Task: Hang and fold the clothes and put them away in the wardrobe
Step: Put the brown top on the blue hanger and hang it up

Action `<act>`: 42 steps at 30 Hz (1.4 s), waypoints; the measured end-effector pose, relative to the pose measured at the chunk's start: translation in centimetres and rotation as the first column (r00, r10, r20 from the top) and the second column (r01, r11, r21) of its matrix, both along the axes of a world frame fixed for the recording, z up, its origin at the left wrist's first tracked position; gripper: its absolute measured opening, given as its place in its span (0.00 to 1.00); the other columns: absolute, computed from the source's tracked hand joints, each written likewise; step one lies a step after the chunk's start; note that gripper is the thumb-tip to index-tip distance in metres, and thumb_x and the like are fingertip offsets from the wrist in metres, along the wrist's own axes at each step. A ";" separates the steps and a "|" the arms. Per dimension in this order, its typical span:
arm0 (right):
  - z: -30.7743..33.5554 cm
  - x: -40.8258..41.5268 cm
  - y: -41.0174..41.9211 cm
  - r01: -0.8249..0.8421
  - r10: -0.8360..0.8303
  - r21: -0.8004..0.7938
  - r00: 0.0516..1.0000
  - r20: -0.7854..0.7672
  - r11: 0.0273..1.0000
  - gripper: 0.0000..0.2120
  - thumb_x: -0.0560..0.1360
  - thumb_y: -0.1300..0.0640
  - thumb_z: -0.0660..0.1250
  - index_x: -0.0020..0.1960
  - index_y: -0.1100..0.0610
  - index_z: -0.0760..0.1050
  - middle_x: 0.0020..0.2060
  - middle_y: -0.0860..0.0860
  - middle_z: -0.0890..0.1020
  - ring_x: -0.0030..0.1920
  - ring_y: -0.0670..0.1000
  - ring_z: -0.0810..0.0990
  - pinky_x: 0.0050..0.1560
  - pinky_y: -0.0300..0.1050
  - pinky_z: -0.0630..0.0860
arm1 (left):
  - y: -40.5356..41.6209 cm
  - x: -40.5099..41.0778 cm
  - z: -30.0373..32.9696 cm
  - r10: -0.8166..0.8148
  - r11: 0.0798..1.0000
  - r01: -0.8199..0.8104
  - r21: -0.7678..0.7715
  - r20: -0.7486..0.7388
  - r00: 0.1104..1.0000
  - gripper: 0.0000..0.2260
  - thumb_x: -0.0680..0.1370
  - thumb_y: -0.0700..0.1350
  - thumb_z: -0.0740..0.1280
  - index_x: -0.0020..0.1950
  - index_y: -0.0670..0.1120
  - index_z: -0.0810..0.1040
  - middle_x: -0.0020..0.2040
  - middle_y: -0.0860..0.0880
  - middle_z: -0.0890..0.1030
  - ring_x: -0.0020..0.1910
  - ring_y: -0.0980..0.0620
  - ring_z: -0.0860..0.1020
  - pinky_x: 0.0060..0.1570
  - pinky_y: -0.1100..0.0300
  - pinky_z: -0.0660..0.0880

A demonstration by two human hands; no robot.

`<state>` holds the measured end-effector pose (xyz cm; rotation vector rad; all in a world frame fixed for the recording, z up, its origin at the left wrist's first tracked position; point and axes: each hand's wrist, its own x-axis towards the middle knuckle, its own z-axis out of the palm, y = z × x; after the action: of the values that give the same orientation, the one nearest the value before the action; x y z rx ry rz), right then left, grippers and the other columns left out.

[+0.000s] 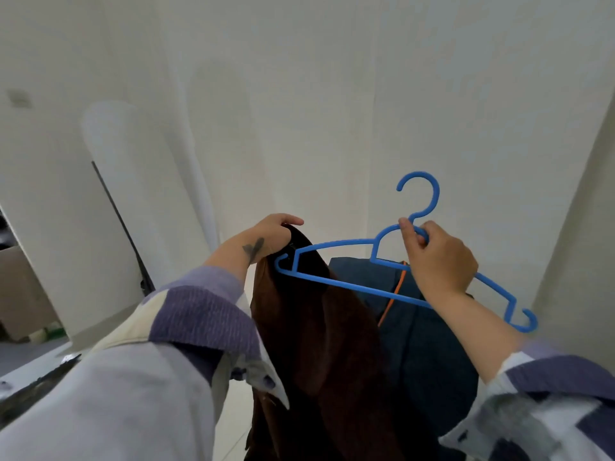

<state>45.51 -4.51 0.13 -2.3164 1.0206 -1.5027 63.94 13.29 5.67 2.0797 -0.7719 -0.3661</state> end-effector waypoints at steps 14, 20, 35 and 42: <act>0.9 -8.4 5.2 0.085 -0.084 -0.019 0.996 0.036 0.996 0.25 0.76 0.36 0.55 0.29 0.51 0.59 0.21 0.48 0.67 0.23 0.51 0.65 0.26 0.40 0.57 | 2.0 -7.4 0.4 -0.068 0.986 0.086 -0.140 0.131 0.989 0.27 0.70 0.29 0.50 0.57 0.50 0.78 0.54 0.42 0.76 0.43 0.48 0.76 0.35 0.62 0.75; 1.2 -11.9 6.9 0.081 -0.081 0.009 0.996 0.032 0.997 0.24 0.77 0.37 0.57 0.29 0.52 0.60 0.21 0.46 0.66 0.23 0.47 0.65 0.26 0.41 0.59 | -0.1 -13.5 1.8 -0.259 0.955 0.284 -0.090 0.217 0.941 0.28 0.70 0.27 0.47 0.52 0.48 0.81 0.55 0.39 0.80 0.51 0.41 0.80 0.54 0.49 0.78; 3.7 -26.4 6.1 0.097 -0.101 0.050 0.992 0.076 0.994 0.23 0.78 0.41 0.57 0.31 0.55 0.63 0.24 0.48 0.67 0.26 0.48 0.65 0.27 0.43 0.62 | -3.9 -26.4 2.8 -0.113 0.990 0.011 0.144 0.727 0.678 0.16 0.78 0.53 0.53 0.46 0.47 0.78 0.39 0.49 0.76 0.39 0.47 0.75 0.38 0.58 0.68; 3.9 -32.0 5.6 0.064 -0.066 0.080 0.997 0.026 0.995 0.19 0.80 0.45 0.56 0.37 0.57 0.69 0.27 0.48 0.71 0.29 0.49 0.68 0.29 0.43 0.63 | -8.2 -37.8 3.7 -0.328 0.927 0.374 0.035 0.561 0.760 0.15 0.79 0.49 0.52 0.38 0.45 0.72 0.40 0.45 0.76 0.42 0.43 0.75 0.39 0.56 0.67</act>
<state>13.47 1.04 4.05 -2.2218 1.1373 -1.4857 26.09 5.11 9.38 1.9702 -1.5188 0.0968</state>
